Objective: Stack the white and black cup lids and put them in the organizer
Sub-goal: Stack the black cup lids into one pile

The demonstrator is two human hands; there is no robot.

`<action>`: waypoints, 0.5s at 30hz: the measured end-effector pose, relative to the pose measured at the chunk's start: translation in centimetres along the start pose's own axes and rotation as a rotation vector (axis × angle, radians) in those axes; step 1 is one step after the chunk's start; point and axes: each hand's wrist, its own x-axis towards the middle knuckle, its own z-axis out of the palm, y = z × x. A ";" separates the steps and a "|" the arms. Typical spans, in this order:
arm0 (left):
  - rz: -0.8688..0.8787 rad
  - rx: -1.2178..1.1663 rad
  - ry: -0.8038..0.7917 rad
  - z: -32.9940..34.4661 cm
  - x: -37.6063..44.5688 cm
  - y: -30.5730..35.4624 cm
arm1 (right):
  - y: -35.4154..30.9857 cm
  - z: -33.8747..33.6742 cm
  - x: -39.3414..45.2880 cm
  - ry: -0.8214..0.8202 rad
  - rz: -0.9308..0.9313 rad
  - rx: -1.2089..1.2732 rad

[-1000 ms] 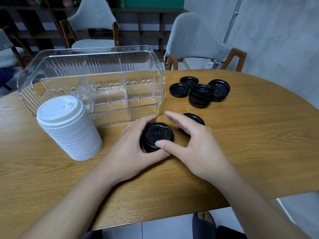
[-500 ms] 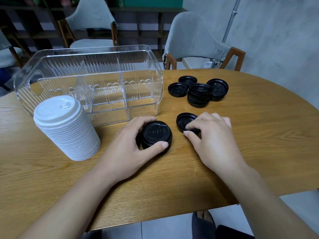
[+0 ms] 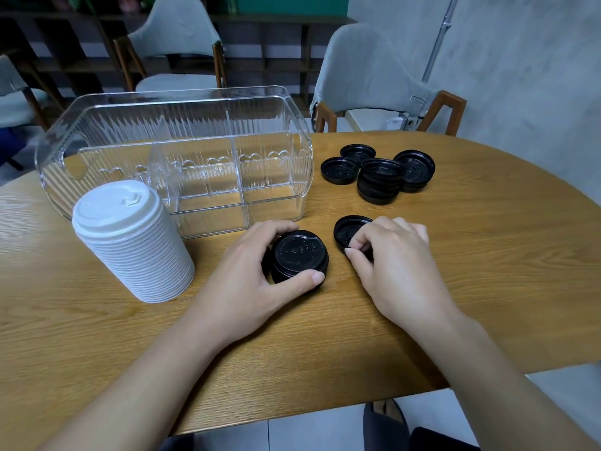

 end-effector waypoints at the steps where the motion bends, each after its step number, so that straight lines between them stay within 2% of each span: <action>1: 0.003 0.001 0.003 0.0 0.0 0.0 | 0.0 -0.1 0.0 -0.001 0.005 0.015; 6: 0.004 0.015 0.003 -0.1 -0.1 0.0 | 0.1 -0.7 0.0 0.031 0.053 0.136; 9: 0.004 0.007 0.007 -0.1 -0.1 0.1 | 0.0 -1.3 -0.1 0.117 0.070 0.268; 12: 0.016 0.002 0.036 -0.1 -0.1 0.3 | -0.6 -2.4 -0.2 0.143 0.148 0.512; 15: 0.062 -0.027 0.093 -0.1 -0.2 0.6 | -1.2 -2.9 -0.1 0.060 0.223 0.916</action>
